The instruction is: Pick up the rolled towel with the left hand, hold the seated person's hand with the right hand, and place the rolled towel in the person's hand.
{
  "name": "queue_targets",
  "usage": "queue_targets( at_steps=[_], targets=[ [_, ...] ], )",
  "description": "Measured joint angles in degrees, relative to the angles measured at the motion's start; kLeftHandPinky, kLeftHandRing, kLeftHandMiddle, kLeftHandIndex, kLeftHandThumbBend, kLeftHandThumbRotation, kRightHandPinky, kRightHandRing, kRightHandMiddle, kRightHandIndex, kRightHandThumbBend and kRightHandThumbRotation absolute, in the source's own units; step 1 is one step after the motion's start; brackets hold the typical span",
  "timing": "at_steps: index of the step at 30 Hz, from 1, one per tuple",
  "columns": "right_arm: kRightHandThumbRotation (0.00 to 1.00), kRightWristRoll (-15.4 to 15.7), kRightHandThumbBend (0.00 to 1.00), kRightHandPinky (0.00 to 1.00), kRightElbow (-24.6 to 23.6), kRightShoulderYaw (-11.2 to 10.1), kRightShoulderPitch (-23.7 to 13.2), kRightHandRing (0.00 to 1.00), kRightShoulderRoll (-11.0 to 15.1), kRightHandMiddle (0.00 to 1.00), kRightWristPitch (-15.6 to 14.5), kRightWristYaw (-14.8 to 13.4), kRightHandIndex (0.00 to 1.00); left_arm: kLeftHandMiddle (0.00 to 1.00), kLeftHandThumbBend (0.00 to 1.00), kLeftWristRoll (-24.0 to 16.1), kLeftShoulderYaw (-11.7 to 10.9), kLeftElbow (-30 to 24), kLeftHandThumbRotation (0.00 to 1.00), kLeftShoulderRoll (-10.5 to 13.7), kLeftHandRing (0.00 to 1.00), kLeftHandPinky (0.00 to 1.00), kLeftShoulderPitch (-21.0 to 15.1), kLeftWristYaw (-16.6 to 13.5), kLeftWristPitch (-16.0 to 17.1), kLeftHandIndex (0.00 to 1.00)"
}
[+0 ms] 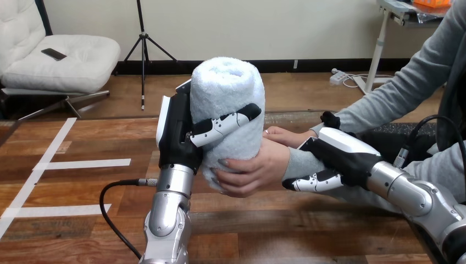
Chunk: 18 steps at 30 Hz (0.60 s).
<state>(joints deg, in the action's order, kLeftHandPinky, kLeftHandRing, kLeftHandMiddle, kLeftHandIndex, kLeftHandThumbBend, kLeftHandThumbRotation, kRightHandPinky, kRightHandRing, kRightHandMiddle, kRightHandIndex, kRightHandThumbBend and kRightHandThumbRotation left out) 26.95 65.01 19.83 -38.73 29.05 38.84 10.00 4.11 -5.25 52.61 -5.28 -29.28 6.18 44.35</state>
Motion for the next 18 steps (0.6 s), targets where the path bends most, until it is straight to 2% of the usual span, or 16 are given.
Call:
queue_targets(
  at_steps=[8,14,18],
  targets=[
    [0.43,0.0,0.49,0.19,0.0,0.0,0.0,0.23,0.0,0.29,0.0,0.0,0.31,0.41,0.59,0.2,0.0,0.0,0.0,0.0,0.36,0.33,0.0,0.2,0.0,0.41],
    [0.43,0.0,0.49,0.19,0.0,0.0,0.0,0.23,0.1,0.29,0.0,0.0,0.3,0.43,0.62,1.1,0.0,0.0,0.0,-0.1,0.38,0.33,0.0,1.2,-0.3,0.43],
    [0.43,0.0,0.5,0.19,0.0,0.0,0.0,0.23,0.1,0.29,0.0,0.1,0.31,0.51,0.69,1.4,-0.1,0.0,0.1,0.0,0.45,0.39,0.0,1.7,-0.9,0.52]
  ],
)
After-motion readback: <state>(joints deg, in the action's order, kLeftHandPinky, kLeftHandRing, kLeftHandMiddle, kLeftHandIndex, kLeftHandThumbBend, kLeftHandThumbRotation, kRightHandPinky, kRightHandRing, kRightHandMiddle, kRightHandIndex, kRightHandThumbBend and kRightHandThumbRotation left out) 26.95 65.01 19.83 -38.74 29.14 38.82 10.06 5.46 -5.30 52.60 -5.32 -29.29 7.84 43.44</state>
